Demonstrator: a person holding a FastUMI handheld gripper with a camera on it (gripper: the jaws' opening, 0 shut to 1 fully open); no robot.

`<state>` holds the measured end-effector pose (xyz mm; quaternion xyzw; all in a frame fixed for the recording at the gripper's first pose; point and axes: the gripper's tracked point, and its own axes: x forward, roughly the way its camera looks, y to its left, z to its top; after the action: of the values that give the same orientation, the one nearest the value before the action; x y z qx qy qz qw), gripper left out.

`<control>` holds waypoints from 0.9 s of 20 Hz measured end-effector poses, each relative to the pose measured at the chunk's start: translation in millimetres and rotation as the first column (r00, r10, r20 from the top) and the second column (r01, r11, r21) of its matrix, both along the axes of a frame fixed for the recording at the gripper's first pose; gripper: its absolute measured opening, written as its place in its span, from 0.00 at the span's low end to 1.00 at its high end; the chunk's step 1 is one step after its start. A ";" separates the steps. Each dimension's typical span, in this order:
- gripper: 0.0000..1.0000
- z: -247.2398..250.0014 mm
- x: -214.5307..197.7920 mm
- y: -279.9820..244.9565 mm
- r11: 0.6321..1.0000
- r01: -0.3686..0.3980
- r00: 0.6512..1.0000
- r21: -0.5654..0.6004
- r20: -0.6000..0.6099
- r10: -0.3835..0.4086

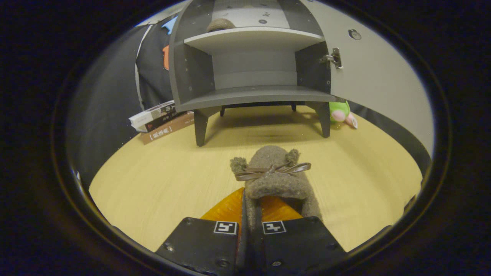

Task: Open the shoe cabinet door, grab the shoes and put them into the shoe cabinet, then close the shoe cabinet door.

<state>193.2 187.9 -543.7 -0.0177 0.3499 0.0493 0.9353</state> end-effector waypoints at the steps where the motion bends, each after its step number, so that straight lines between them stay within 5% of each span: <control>1: 0.10 4.2 -1.0 0.3 1.000 -0.012 1.000 -0.005 0.016 0.012; 9: 0.10 69.1 -17.0 -5.9 0.999 -0.031 0.993 -0.033 0.113 0.035; 18: 0.10 194.8 -39.1 27.6 0.986 -0.162 0.967 0.027 0.206 0.153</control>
<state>154.1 215.5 -348.9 -0.0302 0.2491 0.1289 0.9594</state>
